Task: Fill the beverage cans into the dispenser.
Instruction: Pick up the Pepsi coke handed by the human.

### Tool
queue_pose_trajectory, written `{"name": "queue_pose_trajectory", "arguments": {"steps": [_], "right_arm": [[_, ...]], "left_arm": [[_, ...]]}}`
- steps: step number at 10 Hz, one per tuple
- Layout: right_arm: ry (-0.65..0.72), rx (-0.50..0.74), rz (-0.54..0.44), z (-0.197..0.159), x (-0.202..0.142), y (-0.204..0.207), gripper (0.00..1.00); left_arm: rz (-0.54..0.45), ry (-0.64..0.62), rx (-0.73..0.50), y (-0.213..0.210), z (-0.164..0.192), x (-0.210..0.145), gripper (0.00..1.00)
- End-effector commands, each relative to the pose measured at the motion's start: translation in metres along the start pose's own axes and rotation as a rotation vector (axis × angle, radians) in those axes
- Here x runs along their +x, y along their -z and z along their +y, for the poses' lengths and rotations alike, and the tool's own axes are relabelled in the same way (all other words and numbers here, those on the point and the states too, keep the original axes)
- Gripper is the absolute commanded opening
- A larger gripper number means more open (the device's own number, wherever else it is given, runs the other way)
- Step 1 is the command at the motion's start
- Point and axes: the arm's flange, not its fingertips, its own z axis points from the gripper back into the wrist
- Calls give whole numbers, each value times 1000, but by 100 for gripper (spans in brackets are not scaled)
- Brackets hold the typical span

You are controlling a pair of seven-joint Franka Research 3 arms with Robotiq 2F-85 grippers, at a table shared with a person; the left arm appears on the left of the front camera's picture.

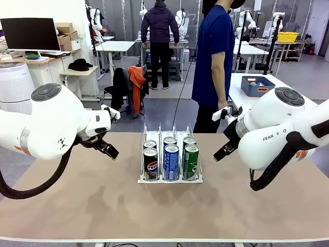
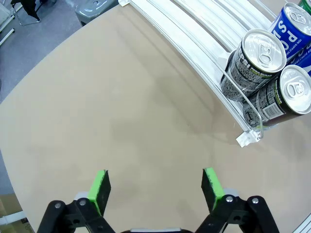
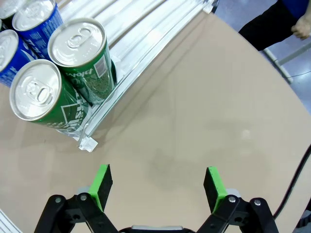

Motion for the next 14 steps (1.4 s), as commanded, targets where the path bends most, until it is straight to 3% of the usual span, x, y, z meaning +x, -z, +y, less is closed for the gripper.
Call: {"name": "queue_pose_trajectory", "arguments": {"steps": [1, 5, 9, 12, 13, 14], "right_arm": [[5, 76, 23, -28, 9, -23, 100], [84, 247, 6, -60, 29, -72, 100], [70, 382, -26, -111, 50, -134, 100], [11, 401, -29, -124, 59, -173, 100], [0, 314, -37, -121, 61, -180, 100], [-5, 242, -17, -112, 56, -180, 100]], "left_arm": [[62, -74, -50, -16, 8, 11, 100], [23, -3, -268, -66, 47, 12, 100], [-118, 182, -422, -138, 86, 13, 100], [-186, 338, -366, -178, 95, 13, 100], [-183, 380, -326, -186, 101, 15, 100], [-165, 336, -278, -182, 95, 14, 100]]}}
